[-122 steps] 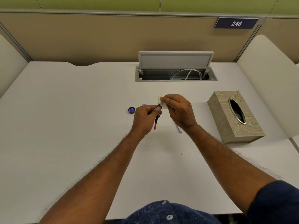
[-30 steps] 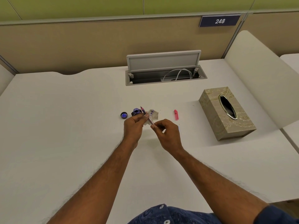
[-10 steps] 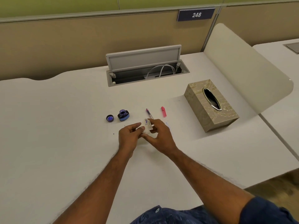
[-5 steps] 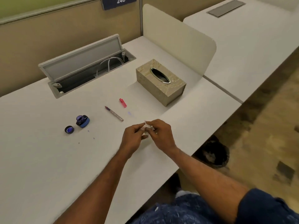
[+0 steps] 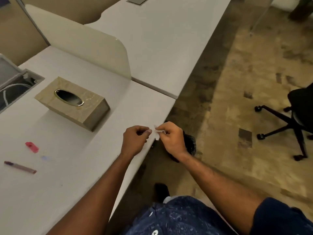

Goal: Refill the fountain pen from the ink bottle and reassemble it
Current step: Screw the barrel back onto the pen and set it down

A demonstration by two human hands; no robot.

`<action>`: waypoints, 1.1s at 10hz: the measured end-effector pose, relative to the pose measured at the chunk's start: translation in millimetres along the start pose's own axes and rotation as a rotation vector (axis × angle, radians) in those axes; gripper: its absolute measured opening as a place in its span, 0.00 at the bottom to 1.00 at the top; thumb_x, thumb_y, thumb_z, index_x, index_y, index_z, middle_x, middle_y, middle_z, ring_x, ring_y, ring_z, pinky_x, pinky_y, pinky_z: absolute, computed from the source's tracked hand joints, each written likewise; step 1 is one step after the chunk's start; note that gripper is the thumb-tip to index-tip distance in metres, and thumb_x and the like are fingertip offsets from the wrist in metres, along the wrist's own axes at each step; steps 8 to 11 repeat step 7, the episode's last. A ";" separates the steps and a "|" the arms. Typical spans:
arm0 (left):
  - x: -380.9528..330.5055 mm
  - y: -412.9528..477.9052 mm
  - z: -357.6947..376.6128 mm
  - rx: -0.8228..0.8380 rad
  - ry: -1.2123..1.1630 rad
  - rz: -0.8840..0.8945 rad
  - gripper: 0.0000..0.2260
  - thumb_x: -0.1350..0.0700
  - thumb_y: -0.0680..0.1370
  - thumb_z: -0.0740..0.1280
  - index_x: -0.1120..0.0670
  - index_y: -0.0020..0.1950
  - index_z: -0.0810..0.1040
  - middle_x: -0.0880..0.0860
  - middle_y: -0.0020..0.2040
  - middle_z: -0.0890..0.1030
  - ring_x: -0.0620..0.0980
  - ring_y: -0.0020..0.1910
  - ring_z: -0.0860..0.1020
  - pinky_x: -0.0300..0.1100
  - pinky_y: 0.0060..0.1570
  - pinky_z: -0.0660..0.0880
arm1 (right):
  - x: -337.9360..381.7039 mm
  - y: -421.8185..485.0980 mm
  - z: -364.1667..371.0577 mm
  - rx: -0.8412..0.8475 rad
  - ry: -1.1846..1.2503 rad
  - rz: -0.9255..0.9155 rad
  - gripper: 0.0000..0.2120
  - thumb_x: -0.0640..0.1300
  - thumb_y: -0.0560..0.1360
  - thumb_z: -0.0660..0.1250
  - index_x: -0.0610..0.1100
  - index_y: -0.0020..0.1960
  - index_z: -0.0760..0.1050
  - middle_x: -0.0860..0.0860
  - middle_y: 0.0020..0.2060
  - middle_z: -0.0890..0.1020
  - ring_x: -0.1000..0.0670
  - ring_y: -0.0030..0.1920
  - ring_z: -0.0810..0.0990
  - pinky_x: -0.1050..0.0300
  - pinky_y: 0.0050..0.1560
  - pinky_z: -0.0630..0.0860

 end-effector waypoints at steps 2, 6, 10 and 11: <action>-49.6 43.9 71.3 0.054 0.158 0.095 0.06 0.50 0.76 0.68 0.48 0.49 0.83 0.43 0.44 0.81 0.40 0.44 0.79 0.35 0.46 0.75 | -77.7 33.1 -90.4 -0.245 -0.071 0.123 0.07 0.35 0.71 0.69 0.42 0.47 0.84 0.51 0.45 0.81 0.55 0.44 0.81 0.62 0.42 0.78; -88.2 90.3 137.5 0.135 0.395 0.264 0.09 0.49 0.77 0.68 0.49 0.55 0.82 0.46 0.51 0.84 0.42 0.48 0.80 0.40 0.52 0.78 | -195.8 56.5 -126.7 -0.176 -0.474 0.256 0.13 0.44 0.72 0.69 0.47 0.57 0.79 0.49 0.52 0.79 0.48 0.51 0.78 0.50 0.51 0.78; -92.2 95.3 143.3 0.121 0.410 0.278 0.09 0.49 0.77 0.68 0.48 0.55 0.82 0.46 0.51 0.84 0.42 0.48 0.80 0.39 0.52 0.78 | -222.3 60.1 -123.8 -0.087 -0.497 0.324 0.21 0.47 0.72 0.71 0.46 0.64 0.75 0.47 0.61 0.77 0.46 0.61 0.75 0.51 0.60 0.75; -92.2 95.3 143.3 0.121 0.410 0.278 0.09 0.49 0.77 0.68 0.48 0.55 0.82 0.46 0.51 0.84 0.42 0.48 0.80 0.39 0.52 0.78 | -222.3 60.1 -123.8 -0.087 -0.497 0.324 0.21 0.47 0.72 0.71 0.46 0.64 0.75 0.47 0.61 0.77 0.46 0.61 0.75 0.51 0.60 0.75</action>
Point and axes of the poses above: each hand's wrist, its own y-axis towards the middle knuckle, its own z-axis out of the palm, x = y × z, the point moved 4 cm from there along y, towards the middle knuckle
